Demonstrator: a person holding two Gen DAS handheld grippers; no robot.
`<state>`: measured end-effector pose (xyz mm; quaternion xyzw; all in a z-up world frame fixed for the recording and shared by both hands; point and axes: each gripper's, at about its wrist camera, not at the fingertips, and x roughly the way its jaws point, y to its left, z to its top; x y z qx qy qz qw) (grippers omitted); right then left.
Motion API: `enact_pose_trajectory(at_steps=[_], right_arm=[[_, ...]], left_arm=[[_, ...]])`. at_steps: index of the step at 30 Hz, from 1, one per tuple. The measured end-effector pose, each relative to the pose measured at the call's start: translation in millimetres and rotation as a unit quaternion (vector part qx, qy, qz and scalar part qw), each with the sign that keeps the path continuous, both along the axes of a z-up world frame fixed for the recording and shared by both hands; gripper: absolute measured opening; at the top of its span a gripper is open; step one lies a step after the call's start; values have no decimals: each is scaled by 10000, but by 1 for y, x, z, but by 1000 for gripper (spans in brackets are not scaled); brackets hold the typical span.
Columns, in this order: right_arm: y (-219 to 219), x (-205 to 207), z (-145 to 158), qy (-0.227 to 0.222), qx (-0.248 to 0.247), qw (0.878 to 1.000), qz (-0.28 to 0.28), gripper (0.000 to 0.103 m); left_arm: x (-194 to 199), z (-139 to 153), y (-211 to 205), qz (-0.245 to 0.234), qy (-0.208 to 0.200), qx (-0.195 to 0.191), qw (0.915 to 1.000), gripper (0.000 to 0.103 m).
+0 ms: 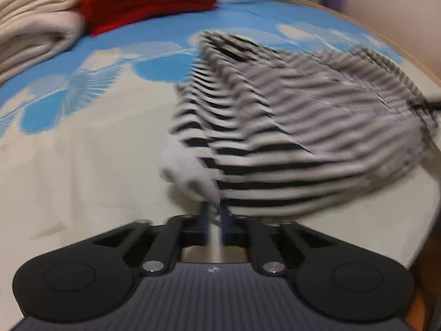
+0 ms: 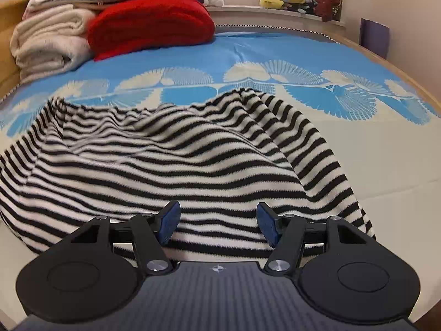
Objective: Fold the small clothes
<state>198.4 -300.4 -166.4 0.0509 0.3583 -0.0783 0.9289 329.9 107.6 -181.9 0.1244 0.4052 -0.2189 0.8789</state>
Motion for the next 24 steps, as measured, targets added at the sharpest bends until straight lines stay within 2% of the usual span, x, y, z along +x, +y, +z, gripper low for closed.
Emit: enact_pose_trajectory(at_steps=[2, 3, 5, 7, 8, 9, 11, 14, 16, 17, 21, 24], right_arm=[[-3, -2, -4, 39, -5, 9999, -92, 63], [-6, -2, -7, 103, 14, 9998, -144, 63], [-15, 1, -16, 332, 58, 9990, -306, 63], [-24, 1, -19, 420, 237, 9982, -351, 62], [-29, -4, -15, 281, 432, 9979, -395, 63], [-34, -10, -10, 71, 639, 9970, -438, 63], [-41, -26, 2, -406, 981, 9933, -451, 65], [-43, -55, 17, -1013, 1387, 9844, -389, 70], [-41, -72, 23, -1266, 1509, 9800, -275, 72], [-36, -83, 25, -1405, 1515, 9782, -217, 73], [-11, -111, 23, -1589, 1208, 9798, -116, 74], [12, -120, 18, -1523, 728, 9856, 128, 74]], left_arm=[[6, -2, 12, 512, -255, 489, 9972, 0], [11, -6, 21, 757, -155, 657, 9948, 0], [16, -11, 38, 1008, 128, 536, 9934, 0], [11, -1, 46, 1176, 63, 253, 9927, 11], [5, 7, 46, 1263, -27, 158, 9919, 37], [-4, 16, 45, 1332, -168, 20, 9909, 68], [-29, 34, 38, 1478, -514, -273, 9873, 92], [-64, 53, 15, 1437, -872, -471, 9846, 94], [-92, 54, 1, 1678, -997, -551, 9792, 103], [-103, 53, -5, 1826, -998, -577, 9764, 103], [-128, 35, -26, 2141, -753, -811, 9705, 103], [-134, 27, -38, 2005, -572, -831, 9745, 103]])
